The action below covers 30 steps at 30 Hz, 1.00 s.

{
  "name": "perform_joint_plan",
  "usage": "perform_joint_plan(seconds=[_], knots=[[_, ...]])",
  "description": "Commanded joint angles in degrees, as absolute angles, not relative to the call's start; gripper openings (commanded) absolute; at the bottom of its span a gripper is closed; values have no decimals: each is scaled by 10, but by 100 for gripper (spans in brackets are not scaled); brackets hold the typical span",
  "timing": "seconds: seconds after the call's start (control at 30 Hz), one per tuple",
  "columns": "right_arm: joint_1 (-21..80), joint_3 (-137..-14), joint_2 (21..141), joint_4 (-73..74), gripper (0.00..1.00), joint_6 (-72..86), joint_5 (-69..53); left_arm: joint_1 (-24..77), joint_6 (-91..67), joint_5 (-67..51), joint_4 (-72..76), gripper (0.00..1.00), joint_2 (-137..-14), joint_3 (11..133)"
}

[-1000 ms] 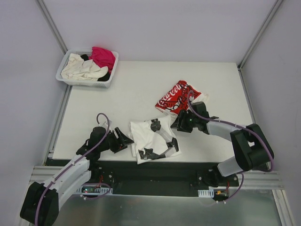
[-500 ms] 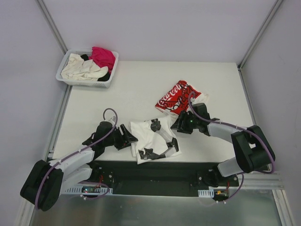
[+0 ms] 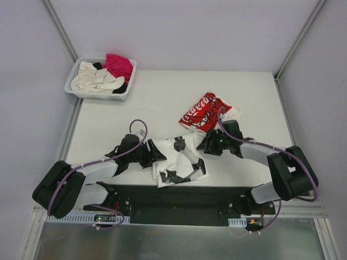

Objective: Fold and stack the t-shirts
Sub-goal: Put the neatly folded tshirt into the corner of the board with both arms

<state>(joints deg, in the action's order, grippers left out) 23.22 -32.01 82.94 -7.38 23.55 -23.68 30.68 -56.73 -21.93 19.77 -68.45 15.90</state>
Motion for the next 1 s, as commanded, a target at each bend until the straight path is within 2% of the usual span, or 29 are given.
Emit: perform_joint_plan(seconds=[0.0,0.6,0.97], knots=[[236,-303,831,-74,57,243,-248,319,-572,-212,235,60,-718,184],[243,-207,708,-54,57,249,-216,323,-565,-219,284,58,-732,161],[277,-238,806,-122,57,274,-228,323,-554,-223,287,58,-736,164]])
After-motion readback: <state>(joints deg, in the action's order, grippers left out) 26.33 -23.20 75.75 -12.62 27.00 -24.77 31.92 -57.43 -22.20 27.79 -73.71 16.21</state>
